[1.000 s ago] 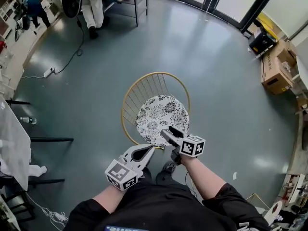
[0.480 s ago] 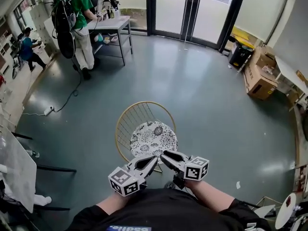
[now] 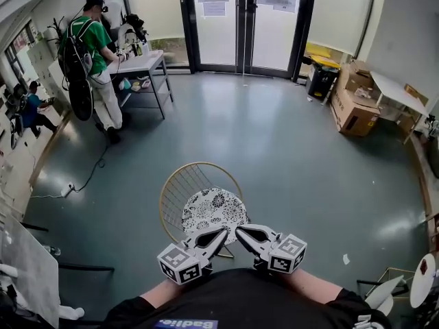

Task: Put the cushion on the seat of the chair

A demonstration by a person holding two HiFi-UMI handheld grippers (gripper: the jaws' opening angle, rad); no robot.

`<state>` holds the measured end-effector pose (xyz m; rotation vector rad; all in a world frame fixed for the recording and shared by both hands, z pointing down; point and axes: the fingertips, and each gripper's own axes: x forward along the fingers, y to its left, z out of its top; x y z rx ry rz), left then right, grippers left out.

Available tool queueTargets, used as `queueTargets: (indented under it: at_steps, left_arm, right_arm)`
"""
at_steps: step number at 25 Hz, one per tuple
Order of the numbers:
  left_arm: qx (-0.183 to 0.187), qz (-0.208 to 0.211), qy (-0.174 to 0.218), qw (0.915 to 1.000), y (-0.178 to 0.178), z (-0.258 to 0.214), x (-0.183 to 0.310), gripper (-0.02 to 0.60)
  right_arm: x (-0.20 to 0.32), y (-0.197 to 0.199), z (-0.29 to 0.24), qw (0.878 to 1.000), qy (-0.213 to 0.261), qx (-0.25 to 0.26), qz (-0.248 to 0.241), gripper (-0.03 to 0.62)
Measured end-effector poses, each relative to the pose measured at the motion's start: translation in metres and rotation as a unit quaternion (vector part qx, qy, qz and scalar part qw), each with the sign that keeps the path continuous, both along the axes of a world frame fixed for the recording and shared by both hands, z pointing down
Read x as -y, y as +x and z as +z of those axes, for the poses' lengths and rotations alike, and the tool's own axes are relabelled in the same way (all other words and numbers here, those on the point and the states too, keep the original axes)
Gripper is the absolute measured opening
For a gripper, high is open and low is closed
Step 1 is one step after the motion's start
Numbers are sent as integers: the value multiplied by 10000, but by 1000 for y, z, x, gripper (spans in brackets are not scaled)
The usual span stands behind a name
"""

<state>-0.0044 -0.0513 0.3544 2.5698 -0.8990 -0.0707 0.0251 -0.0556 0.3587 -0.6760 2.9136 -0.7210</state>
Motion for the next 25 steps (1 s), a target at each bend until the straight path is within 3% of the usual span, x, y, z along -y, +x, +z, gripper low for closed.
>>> queueTargets:
  at_steps: [8, 25]
  left_arm:
    - [130, 157, 179, 9996, 18, -2, 1, 17]
    - [235, 112, 188, 9995, 15, 0, -6, 17]
  right_arm:
    - [-9, 3, -10, 9984, 548, -130, -57, 35]
    - [-12, -1, -3, 9994, 333, -17, -108, 34]
